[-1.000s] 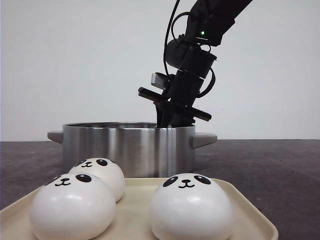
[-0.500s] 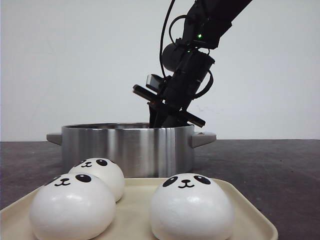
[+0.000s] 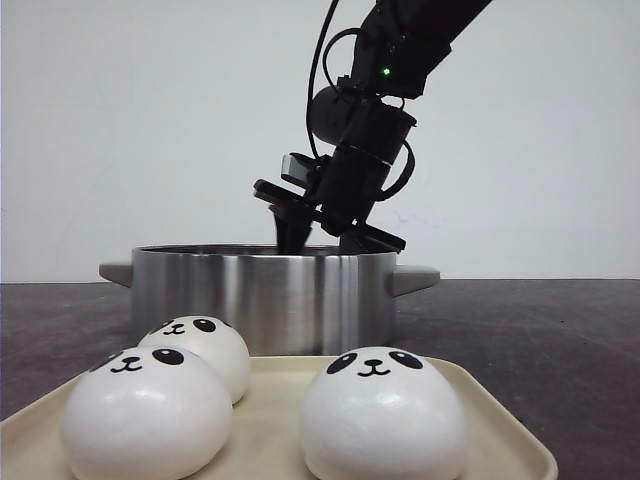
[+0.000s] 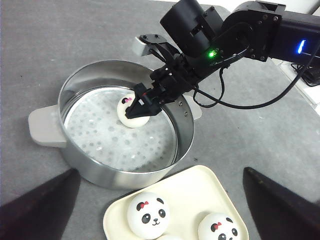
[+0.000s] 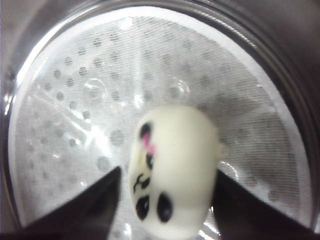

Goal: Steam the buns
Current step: 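Lower the bun into the steamer pot and open the right gripper, then raise the open right gripper out of the pot, then lower the left gripper onto the farther panda bun nearest it and grasp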

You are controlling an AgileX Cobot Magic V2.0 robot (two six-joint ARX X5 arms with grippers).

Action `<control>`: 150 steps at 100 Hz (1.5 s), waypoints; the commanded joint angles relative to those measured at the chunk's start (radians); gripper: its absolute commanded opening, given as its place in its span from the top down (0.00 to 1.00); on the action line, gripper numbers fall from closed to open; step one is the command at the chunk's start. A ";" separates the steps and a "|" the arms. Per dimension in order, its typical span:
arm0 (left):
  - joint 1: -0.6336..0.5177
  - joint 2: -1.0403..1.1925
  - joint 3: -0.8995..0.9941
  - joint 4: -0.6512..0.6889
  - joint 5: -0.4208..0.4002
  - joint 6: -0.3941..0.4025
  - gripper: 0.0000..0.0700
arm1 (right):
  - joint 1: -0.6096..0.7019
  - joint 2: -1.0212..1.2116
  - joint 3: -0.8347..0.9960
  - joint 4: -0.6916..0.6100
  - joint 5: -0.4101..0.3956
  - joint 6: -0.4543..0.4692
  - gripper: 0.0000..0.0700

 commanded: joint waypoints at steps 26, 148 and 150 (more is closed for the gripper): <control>-0.005 0.005 0.020 0.008 -0.002 0.014 0.09 | -0.005 0.020 0.023 0.047 0.042 0.010 0.24; -0.255 0.421 -0.022 -0.101 -0.099 -0.073 0.10 | 0.352 -0.666 0.569 -0.309 0.671 -0.219 0.99; -0.259 0.434 -0.022 -0.097 -0.105 -0.073 0.10 | 0.359 -0.685 0.569 -0.321 0.671 -0.219 0.99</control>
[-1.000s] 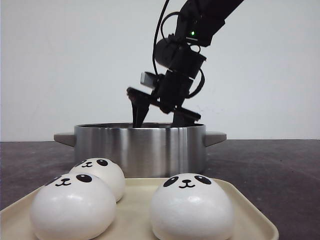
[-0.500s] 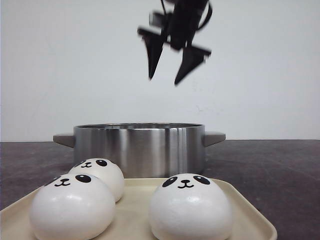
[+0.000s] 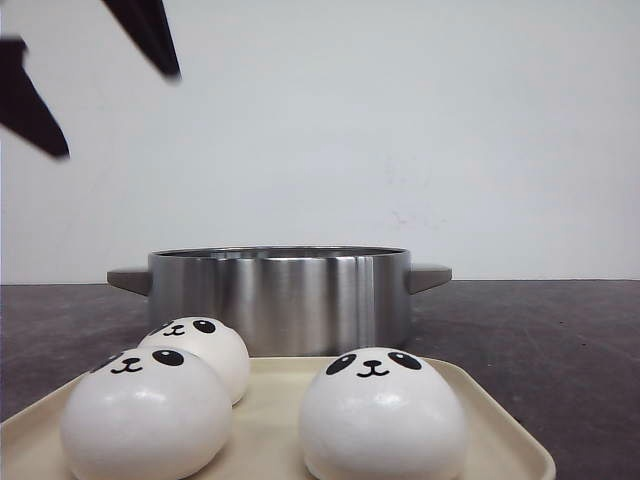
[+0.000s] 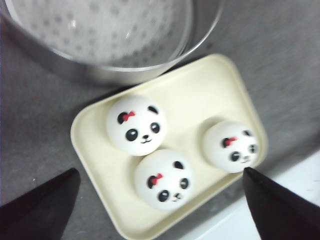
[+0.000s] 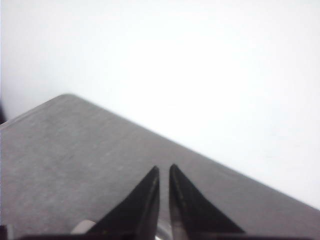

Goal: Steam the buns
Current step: 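Lower the left gripper onto the farther panda bun nearest it and grasp, then lift the bun with the left gripper and carry it over the pot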

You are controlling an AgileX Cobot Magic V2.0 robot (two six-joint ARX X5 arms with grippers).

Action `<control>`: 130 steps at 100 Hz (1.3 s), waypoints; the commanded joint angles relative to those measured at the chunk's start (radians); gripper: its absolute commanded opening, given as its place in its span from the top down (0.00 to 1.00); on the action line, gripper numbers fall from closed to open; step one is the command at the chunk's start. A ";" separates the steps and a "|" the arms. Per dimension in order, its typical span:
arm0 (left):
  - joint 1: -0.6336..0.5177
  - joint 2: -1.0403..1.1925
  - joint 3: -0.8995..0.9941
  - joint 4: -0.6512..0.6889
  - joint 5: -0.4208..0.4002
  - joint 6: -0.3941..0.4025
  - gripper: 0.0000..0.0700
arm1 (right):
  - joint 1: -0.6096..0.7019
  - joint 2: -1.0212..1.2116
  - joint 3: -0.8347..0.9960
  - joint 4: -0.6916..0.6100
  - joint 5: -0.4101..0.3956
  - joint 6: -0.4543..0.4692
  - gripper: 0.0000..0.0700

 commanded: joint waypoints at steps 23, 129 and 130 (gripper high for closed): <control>-0.040 0.200 0.010 0.062 -0.023 -0.008 0.10 | 0.105 -0.197 0.018 -0.179 0.116 -0.036 0.99; -0.108 0.309 0.014 0.172 -0.056 -0.082 0.99 | 0.134 -0.438 0.012 -0.320 0.232 -0.006 0.99; -0.110 0.296 0.014 0.176 -0.056 -0.084 0.99 | 0.134 -0.438 0.011 -0.320 0.232 -0.006 0.99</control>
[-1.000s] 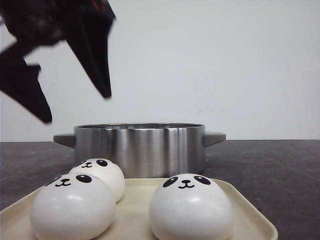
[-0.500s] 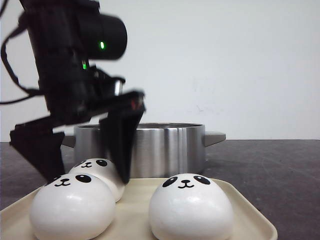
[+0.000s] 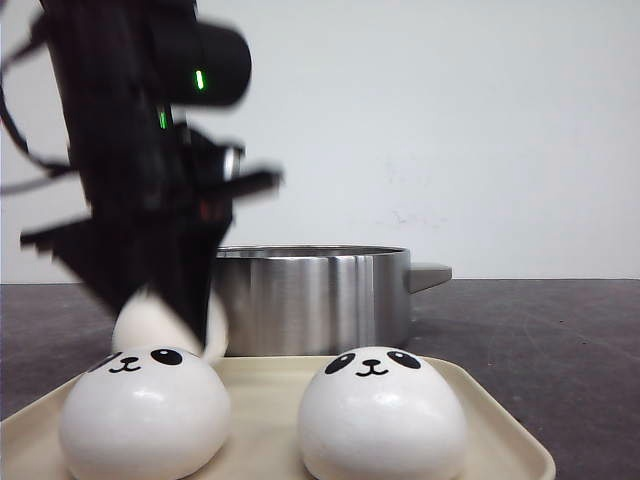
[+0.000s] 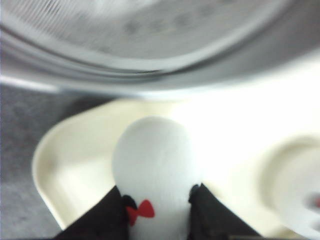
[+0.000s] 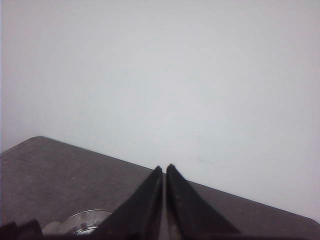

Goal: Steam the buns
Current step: 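Lift the bun with the left gripper and carry it over the pot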

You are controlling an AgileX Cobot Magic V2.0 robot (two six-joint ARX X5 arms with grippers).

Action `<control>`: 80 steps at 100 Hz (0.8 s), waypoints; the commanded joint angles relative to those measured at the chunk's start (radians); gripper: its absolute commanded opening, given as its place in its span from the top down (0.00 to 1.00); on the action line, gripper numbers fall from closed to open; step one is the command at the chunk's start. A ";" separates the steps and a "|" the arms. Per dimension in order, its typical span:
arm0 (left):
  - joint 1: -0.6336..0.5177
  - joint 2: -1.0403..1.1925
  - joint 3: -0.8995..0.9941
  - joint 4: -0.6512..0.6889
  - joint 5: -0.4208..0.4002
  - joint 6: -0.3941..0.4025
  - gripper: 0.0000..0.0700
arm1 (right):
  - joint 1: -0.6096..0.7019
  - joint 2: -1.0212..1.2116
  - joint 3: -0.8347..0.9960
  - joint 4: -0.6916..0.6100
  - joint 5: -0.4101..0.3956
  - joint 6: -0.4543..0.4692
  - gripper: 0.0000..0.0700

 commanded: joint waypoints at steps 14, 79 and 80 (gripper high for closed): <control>-0.023 -0.233 0.027 0.098 -0.022 -0.018 0.99 | 0.011 0.010 0.002 -0.074 -0.002 0.011 0.99; 0.178 0.294 0.634 0.003 -0.082 0.132 0.99 | 0.011 0.010 -0.225 -0.047 -0.029 0.129 0.99; 0.180 0.306 0.642 -0.001 -0.082 0.132 0.99 | 0.011 0.010 -0.225 -0.047 -0.028 0.132 0.99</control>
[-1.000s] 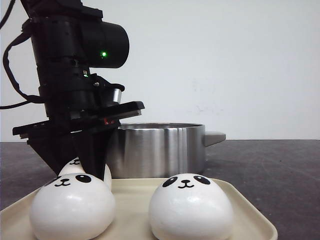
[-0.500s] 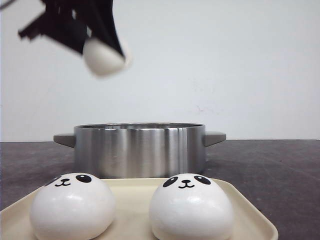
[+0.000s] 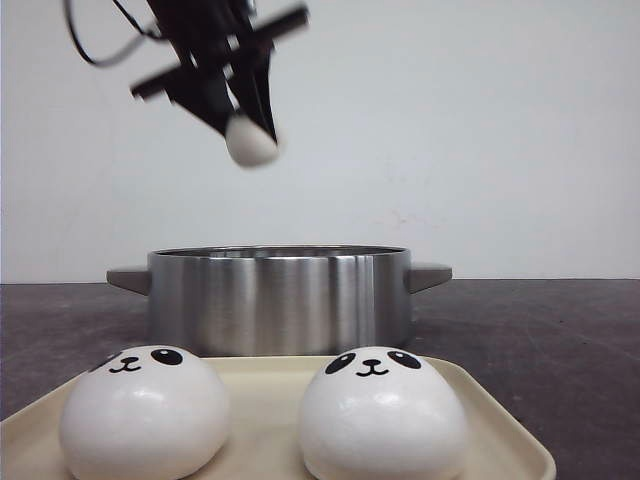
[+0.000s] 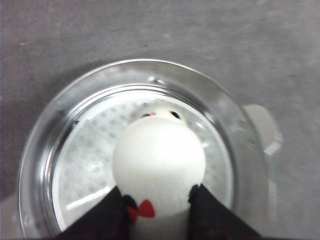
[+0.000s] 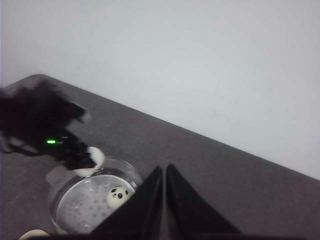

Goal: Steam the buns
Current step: 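Lift the bun with the left gripper and carry it over the pot, then lower the bun into the pot and open the left gripper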

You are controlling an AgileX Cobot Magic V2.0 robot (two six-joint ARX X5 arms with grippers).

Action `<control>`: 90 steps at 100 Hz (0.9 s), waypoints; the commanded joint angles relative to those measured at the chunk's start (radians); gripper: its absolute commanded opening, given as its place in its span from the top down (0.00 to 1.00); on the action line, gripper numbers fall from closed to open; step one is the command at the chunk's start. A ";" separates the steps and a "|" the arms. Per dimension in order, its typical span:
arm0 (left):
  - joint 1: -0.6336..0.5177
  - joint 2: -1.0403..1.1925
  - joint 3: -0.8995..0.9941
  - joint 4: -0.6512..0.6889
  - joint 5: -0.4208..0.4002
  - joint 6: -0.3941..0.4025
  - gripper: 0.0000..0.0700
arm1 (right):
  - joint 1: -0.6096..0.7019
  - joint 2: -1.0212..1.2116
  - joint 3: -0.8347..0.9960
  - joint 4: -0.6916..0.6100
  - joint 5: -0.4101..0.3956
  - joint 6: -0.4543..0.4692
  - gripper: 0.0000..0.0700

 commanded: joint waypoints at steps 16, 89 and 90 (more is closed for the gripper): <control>0.032 0.194 0.120 -0.052 -0.001 0.019 0.99 | 0.011 -0.008 0.023 -0.046 0.005 0.054 0.99; 0.048 0.390 0.121 -0.005 -0.002 0.018 0.42 | 0.011 -0.029 0.023 -0.070 0.005 0.114 0.99; 0.048 0.390 0.121 -0.004 -0.002 0.018 0.39 | 0.011 -0.029 0.023 -0.070 0.005 0.114 0.99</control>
